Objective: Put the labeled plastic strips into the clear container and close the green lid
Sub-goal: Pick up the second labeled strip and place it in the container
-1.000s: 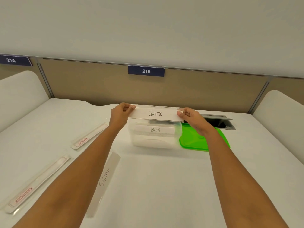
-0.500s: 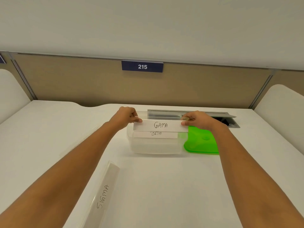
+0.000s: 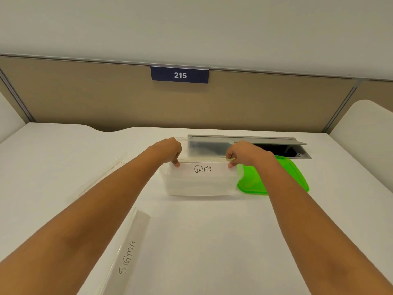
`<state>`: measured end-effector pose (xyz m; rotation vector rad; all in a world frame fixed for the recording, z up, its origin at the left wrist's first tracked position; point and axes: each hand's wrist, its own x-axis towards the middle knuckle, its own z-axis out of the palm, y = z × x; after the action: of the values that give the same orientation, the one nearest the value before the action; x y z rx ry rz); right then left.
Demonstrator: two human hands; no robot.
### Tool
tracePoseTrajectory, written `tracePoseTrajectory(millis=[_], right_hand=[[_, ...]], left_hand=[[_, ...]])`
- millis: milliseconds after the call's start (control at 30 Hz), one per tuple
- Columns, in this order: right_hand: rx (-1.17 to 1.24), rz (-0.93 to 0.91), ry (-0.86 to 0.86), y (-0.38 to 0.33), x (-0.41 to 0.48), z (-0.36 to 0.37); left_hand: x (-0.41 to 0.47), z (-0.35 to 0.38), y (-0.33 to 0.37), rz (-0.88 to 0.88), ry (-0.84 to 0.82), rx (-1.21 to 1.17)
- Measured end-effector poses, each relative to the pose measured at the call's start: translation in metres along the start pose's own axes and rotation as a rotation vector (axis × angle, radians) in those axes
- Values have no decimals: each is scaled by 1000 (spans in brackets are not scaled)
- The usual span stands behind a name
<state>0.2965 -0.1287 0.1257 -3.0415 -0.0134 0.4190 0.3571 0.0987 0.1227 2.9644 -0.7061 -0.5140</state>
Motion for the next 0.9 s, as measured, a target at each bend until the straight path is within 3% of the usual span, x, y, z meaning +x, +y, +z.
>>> tracePoseTrajectory(millis=[267,900], right_hand=[[-270,-2,-74,-25,12,10],[-252,39,-59,-26,18,37]], left_hand=[[9,17,8,-12,-93,169],[16,39,9,-32,-32,313]])
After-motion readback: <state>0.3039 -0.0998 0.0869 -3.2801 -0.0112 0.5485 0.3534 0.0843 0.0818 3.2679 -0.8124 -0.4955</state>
